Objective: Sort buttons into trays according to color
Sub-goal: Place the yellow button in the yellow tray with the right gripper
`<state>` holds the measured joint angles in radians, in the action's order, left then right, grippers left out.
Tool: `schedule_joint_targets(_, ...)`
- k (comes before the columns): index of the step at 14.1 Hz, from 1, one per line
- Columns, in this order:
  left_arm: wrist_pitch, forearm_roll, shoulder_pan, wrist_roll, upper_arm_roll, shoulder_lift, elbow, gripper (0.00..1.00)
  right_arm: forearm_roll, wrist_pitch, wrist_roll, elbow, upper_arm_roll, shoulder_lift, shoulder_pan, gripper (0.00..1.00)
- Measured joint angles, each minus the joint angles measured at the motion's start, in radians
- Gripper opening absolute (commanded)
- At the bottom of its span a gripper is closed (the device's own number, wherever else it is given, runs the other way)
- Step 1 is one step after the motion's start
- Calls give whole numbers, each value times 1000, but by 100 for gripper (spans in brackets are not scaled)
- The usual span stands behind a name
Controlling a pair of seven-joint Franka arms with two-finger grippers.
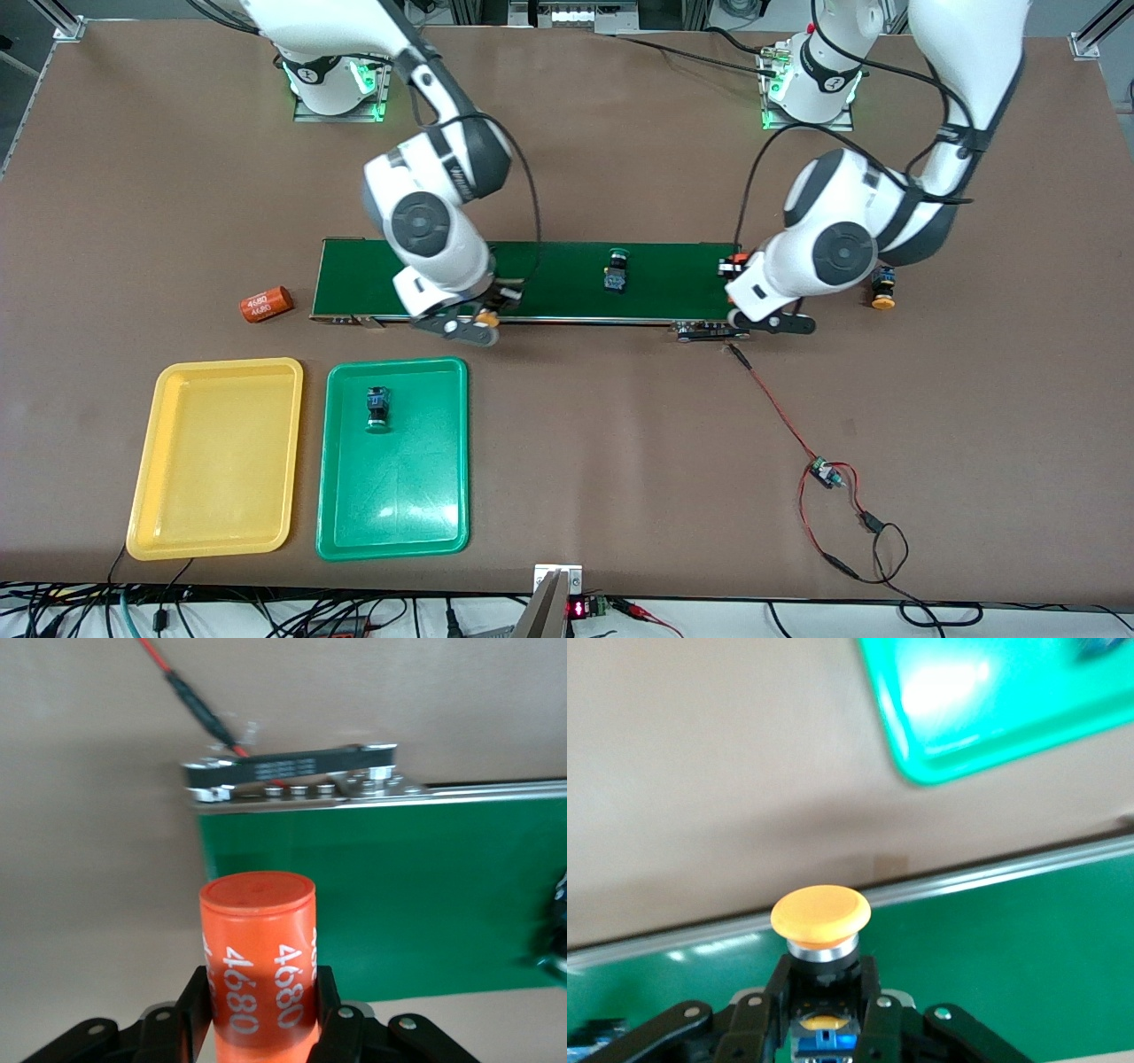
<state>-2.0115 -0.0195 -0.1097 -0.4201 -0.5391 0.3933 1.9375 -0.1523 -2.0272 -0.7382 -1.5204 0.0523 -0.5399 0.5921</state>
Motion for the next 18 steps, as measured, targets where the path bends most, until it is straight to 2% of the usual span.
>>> schedule_joint_targets(3, -146, 0, 34, -120, -17, 45, 44, 27, 2, 62, 185, 58, 6, 6, -118, 0)
schedule_joint_targets(4, -181, 0, 42, -151, -20, 59, 54, 38, 18, 66, 275, 58, 7, -6, -160, 0)
schedule_joint_targets(5, -190, 0, 44, -173, -28, 62, 56, 94, 56, 68, 363, 57, 8, -25, -201, 0)
schedule_joint_targets(6, -194, 0, 44, -185, -36, 61, 56, 100, 98, 67, 429, 58, 9, -50, -235, 0)
schedule_joint_targets(8, -195, 0, 45, -188, -43, 61, 56, 100, 177, 59, 546, 62, 11, -93, -297, 0)
schedule_joint_targets(10, -191, 0, 43, -188, -43, 58, 52, 100, 218, 38, 698, 66, 15, -119, -368, 0)
schedule_joint_targets(12, -159, 0, 36, -189, -43, 38, 32, 100, 195, 1, 872, 68, 13, -140, -464, 0)
schedule_joint_targets(14, -78, 10, 18, -190, -43, -5, -9, 100, 111, -30, 1084, 69, 7, -168, -553, 0)
schedule_joint_targets(16, 13, 19, -20, -190, -38, -58, -45, 100, 76, -45, 1220, 71, 1, -192, -601, 0)
schedule_joint_targets(18, 64, 19, -64, -179, 4, -93, -52, 100, 72, -83, 1302, 71, -2, -213, -612, 0)
